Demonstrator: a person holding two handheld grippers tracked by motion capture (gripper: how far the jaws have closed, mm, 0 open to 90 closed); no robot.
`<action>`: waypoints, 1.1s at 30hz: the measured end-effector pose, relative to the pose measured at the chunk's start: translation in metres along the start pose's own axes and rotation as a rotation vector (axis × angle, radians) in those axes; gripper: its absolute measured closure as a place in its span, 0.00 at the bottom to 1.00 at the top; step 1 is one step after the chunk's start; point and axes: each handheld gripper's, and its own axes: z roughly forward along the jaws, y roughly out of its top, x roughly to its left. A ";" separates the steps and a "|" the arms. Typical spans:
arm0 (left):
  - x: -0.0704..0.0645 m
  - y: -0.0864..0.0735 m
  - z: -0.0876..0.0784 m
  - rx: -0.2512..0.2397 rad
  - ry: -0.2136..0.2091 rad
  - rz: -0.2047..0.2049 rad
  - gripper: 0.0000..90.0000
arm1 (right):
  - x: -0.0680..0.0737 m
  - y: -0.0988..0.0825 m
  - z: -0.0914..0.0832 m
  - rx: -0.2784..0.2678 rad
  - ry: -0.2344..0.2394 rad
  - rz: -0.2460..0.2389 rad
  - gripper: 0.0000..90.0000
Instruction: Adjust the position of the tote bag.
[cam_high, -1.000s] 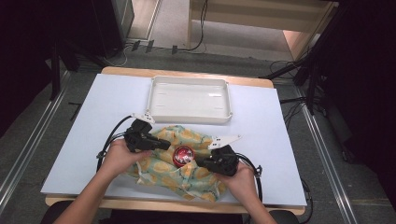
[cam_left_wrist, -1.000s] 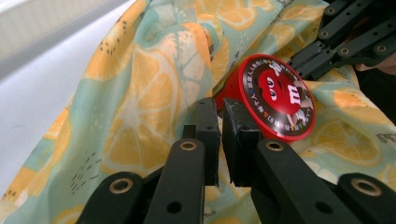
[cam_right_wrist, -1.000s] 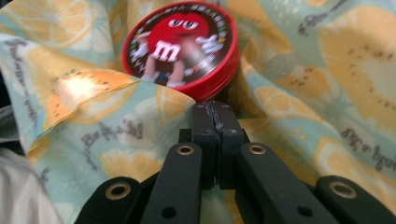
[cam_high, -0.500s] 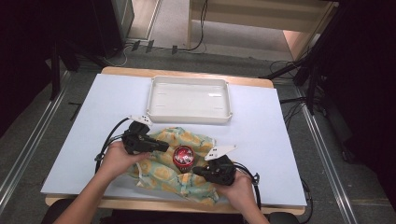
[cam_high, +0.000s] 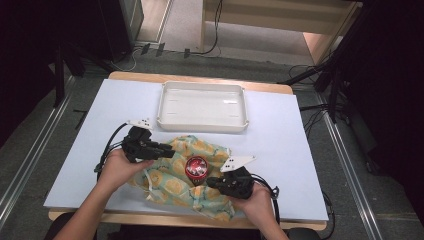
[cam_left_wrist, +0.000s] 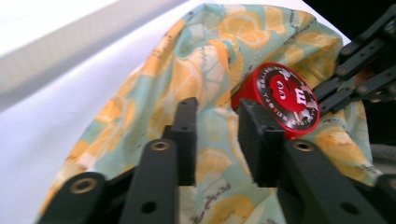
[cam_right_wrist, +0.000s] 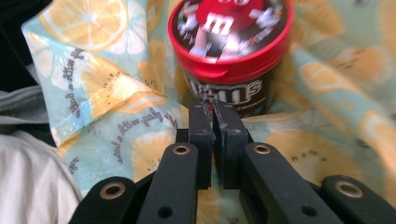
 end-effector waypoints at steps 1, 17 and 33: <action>0.001 -0.001 -0.002 -0.002 0.009 -0.004 0.72 | 0.000 0.001 -0.002 -0.009 -0.007 -0.005 0.97; 0.011 -0.005 0.014 0.039 0.014 -0.059 0.87 | -0.011 0.021 -0.031 -0.073 -0.070 0.004 0.88; 0.006 -0.010 -0.006 0.016 0.007 -0.045 1.00 | -0.037 0.030 -0.030 -0.079 -0.106 0.030 0.76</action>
